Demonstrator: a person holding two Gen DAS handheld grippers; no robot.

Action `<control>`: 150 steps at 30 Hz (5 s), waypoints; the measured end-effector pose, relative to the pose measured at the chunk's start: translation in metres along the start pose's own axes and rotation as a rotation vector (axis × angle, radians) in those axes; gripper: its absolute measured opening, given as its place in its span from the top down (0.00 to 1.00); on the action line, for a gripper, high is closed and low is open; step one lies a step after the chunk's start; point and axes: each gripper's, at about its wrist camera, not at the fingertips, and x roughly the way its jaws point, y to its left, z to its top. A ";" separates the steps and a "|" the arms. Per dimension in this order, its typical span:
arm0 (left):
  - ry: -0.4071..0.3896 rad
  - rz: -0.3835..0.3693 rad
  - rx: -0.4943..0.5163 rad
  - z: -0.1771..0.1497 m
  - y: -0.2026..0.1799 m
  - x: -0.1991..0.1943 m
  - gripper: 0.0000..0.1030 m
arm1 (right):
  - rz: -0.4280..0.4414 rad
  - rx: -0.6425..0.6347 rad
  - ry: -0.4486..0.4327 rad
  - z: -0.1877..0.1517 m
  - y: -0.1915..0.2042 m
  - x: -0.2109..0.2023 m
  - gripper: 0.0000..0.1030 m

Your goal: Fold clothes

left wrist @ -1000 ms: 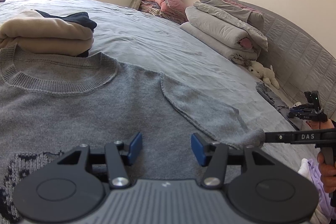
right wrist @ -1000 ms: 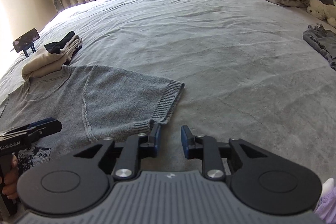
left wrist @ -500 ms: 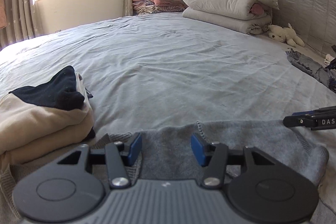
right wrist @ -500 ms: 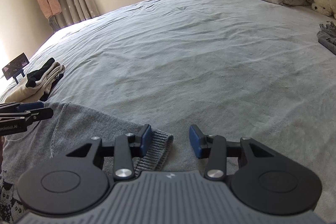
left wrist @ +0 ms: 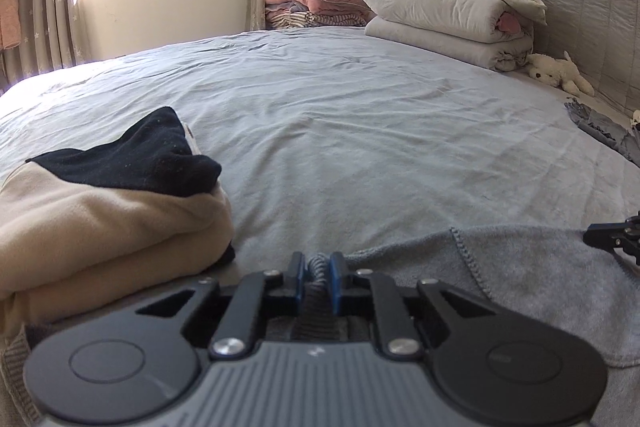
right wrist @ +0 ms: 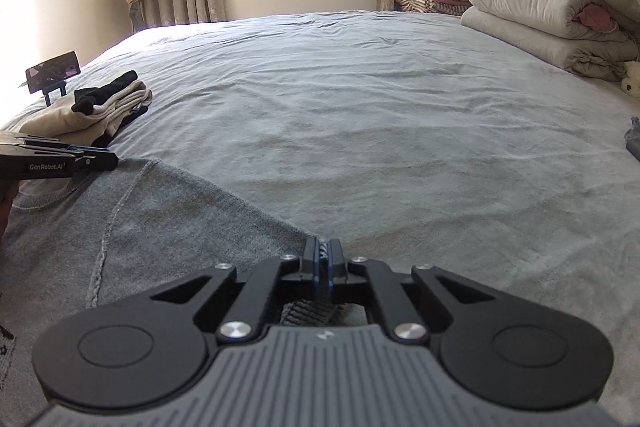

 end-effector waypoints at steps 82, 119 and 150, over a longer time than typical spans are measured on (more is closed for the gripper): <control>0.050 -0.012 -0.024 -0.095 0.022 -0.109 0.00 | 0.036 -0.071 0.033 -0.011 0.111 -0.014 0.40; 0.067 0.004 0.000 -0.094 0.018 -0.106 0.00 | 0.139 -0.201 0.036 -0.071 0.142 -0.105 0.25; 0.066 0.004 0.000 -0.094 0.018 -0.107 0.00 | 0.209 -0.347 0.009 -0.075 0.190 -0.124 0.24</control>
